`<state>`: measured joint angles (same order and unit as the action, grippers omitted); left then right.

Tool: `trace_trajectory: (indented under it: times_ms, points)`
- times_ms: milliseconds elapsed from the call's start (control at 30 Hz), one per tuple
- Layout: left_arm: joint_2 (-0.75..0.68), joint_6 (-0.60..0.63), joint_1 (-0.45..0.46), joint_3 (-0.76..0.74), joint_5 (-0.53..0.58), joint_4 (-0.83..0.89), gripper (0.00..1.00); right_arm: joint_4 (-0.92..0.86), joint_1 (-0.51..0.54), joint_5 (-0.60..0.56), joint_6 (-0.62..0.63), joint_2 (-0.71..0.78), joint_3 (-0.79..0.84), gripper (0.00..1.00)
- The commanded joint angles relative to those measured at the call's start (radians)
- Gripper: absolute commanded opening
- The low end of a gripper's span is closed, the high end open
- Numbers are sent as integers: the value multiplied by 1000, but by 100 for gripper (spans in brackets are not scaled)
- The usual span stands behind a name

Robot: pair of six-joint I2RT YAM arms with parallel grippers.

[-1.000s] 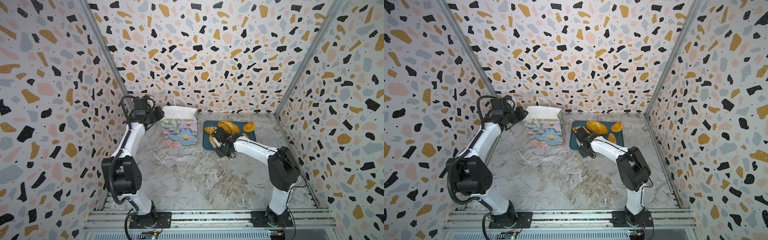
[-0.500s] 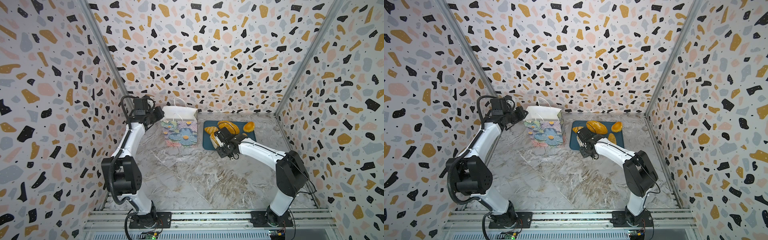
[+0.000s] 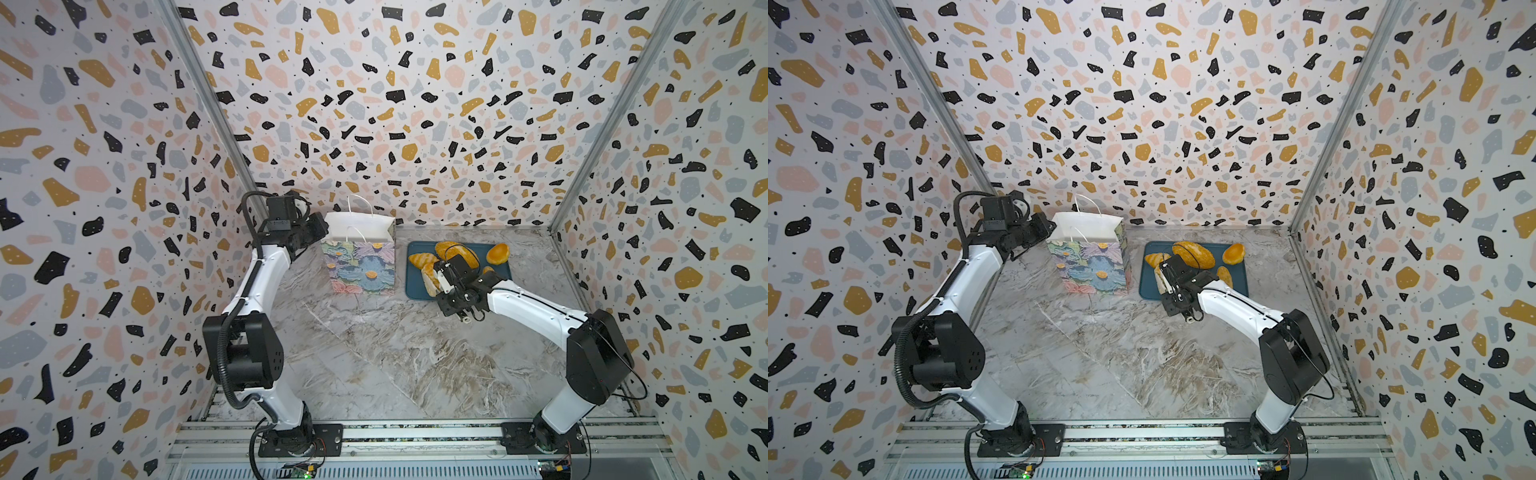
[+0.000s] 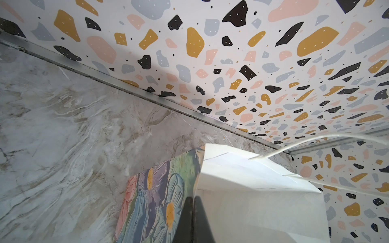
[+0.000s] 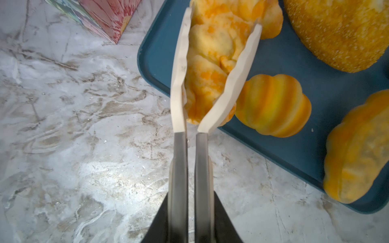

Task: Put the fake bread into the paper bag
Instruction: 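Close the tongs on the twisted roll with the right gripper, then lift the twisted roll with the tongs off the tray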

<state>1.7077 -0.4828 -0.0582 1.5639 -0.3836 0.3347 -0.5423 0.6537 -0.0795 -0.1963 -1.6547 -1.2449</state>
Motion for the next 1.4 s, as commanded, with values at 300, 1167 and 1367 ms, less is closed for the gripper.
trace_trajectory:
  times_ms: [300,1167,1367]
  points:
    - [-2,7,-6,-10,-10,-37,0,73,-11,44,-32,117,4,27]
    - [0,10,-6,-5,-8,-36,0,261,-11,78,-63,259,12,24]
    - [3,23,-6,2,-3,-21,0,287,-11,97,-71,286,4,24]
